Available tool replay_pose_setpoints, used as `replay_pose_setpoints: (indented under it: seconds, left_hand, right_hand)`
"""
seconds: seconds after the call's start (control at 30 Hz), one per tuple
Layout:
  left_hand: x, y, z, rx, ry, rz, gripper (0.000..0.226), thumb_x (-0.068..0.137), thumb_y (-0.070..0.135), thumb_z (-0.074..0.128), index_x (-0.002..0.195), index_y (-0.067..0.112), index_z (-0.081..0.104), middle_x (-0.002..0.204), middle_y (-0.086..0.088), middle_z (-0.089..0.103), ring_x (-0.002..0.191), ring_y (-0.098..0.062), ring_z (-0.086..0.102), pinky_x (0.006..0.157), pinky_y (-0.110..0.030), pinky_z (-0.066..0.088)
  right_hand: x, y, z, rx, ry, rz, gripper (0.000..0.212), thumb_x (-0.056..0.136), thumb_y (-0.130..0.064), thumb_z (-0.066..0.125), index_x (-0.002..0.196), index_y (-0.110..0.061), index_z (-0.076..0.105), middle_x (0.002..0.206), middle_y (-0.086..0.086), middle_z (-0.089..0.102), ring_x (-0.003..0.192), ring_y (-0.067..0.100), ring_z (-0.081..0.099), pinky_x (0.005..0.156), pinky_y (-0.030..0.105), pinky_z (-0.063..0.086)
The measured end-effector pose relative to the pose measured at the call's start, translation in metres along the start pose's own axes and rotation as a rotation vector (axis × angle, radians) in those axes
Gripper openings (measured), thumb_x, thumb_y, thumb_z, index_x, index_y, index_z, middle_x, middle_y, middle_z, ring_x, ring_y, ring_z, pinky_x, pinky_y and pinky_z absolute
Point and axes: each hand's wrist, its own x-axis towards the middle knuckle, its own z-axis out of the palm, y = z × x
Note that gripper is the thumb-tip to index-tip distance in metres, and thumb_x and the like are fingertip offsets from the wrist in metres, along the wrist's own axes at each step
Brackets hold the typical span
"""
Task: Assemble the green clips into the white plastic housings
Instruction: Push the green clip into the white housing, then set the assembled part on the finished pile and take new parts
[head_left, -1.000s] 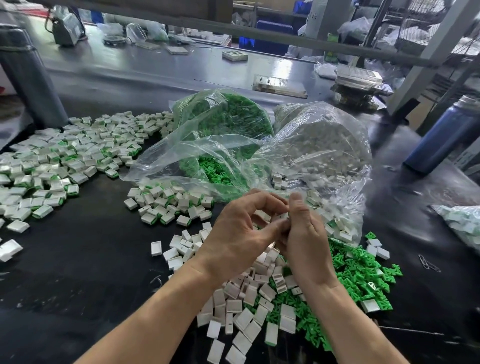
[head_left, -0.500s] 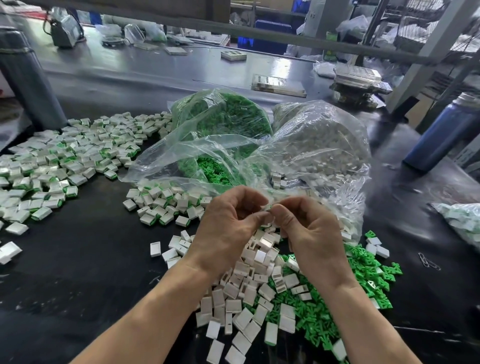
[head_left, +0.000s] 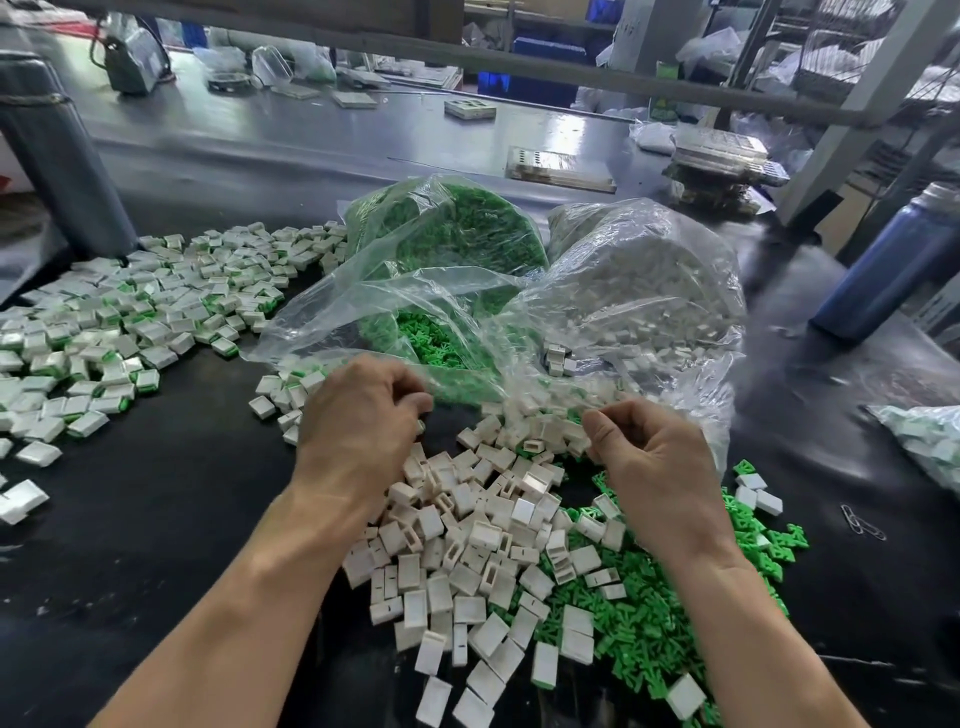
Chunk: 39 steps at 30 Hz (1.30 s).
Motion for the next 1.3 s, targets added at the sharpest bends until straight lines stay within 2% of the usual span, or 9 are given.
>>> replay_pose_setpoints:
  seconds: [0.1,0.23,0.5,0.63,0.7,0.77,0.9,1.1,1.3]
  left_hand:
    - [0.005,-0.004,-0.006,0.085,0.067,-0.03,0.002,0.09,0.026,0.08,0.091,0.027,0.078,0.09,0.01,0.072,0.085,-0.013,0.068,0.092,-0.046,0.057]
    - [0.01,-0.008,-0.007,0.156,0.123,-0.081,0.007,0.089,0.027,0.081,0.092,0.023,0.076,0.092,0.006,0.074,0.088,-0.018,0.069,0.09,-0.046,0.058]
    - [0.009,-0.003,-0.002,0.209,0.153,-0.045,0.01,0.092,0.026,0.078,0.094,0.018,0.073,0.095,0.001,0.072,0.092,-0.022,0.068,0.092,-0.05,0.056]
    - [0.003,0.004,0.0,0.192,0.171,0.041,0.01,0.094,0.028,0.075,0.095,0.018,0.073,0.091,0.001,0.071,0.086,-0.019,0.065,0.088,-0.047,0.057]
    - [-0.002,0.008,0.004,0.126,0.098,0.085,0.01,0.095,0.027,0.074,0.099,0.018,0.072,0.09,0.004,0.071,0.078,-0.013,0.066,0.079,-0.037,0.061]
    - [-0.007,0.013,0.01,0.07,-0.02,0.11,0.011,0.096,0.026,0.073,0.105,0.019,0.072,0.094,0.005,0.071,0.078,-0.008,0.067,0.077,-0.031,0.062]
    - [-0.01,0.013,0.021,0.186,-0.215,0.119,0.014,0.099,0.027,0.067,0.112,0.029,0.071,0.107,0.01,0.067,0.099,-0.01,0.063,0.103,-0.038,0.052]
    - [-0.007,0.008,0.028,0.317,-0.267,0.12,0.017,0.101,0.033,0.064,0.117,0.032,0.07,0.105,0.016,0.058,0.082,0.004,0.037,0.091,-0.024,0.028]
    - [-0.007,0.01,0.028,0.299,-0.276,0.088,0.011,0.096,0.039,0.069,0.105,0.033,0.068,0.102,0.017,0.055,0.083,0.003,0.036,0.09,-0.025,0.027]
  right_hand:
    - [0.003,0.002,-0.005,-0.148,-0.001,0.038,0.021,0.099,-0.037,0.069,0.081,-0.025,0.071,0.073,-0.006,0.068,0.063,0.004,0.062,0.052,0.015,0.045]
    - [0.005,0.003,-0.013,-0.275,-0.037,0.083,0.022,0.098,-0.042,0.069,0.081,-0.029,0.069,0.08,-0.009,0.067,0.075,0.008,0.063,0.062,0.024,0.043]
    - [0.006,0.006,-0.016,-0.339,-0.098,0.12,0.017,0.092,-0.044,0.076,0.079,-0.035,0.073,0.066,-0.02,0.065,0.061,-0.004,0.059,0.055,0.016,0.039]
    - [0.004,0.005,-0.017,-0.304,-0.139,0.085,0.013,0.091,-0.039,0.079,0.079,-0.037,0.075,0.071,-0.031,0.066,0.065,-0.012,0.06,0.052,0.013,0.042]
    - [0.001,0.001,-0.014,-0.189,-0.198,0.028,0.01,0.092,-0.03,0.079,0.086,-0.038,0.078,0.082,-0.029,0.069,0.076,-0.011,0.065,0.059,0.009,0.049]
    - [-0.003,-0.004,-0.007,-0.168,-0.261,-0.051,0.016,0.092,-0.026,0.078,0.095,-0.042,0.079,0.096,-0.029,0.068,0.089,-0.005,0.066,0.075,0.014,0.055]
    - [-0.007,-0.009,0.01,-0.357,-0.292,-0.157,0.015,0.095,-0.033,0.074,0.107,-0.04,0.079,0.095,-0.025,0.062,0.093,-0.001,0.059,0.088,0.025,0.052]
    - [-0.005,-0.011,0.018,-0.603,-0.196,-0.205,0.019,0.1,-0.042,0.066,0.116,-0.04,0.075,0.1,-0.024,0.056,0.083,-0.006,0.049,0.075,0.004,0.029]
    - [-0.005,-0.014,0.028,-0.615,-0.183,-0.128,0.025,0.096,-0.058,0.064,0.11,-0.04,0.074,0.091,-0.025,0.048,0.081,-0.004,0.045,0.078,0.024,0.036]
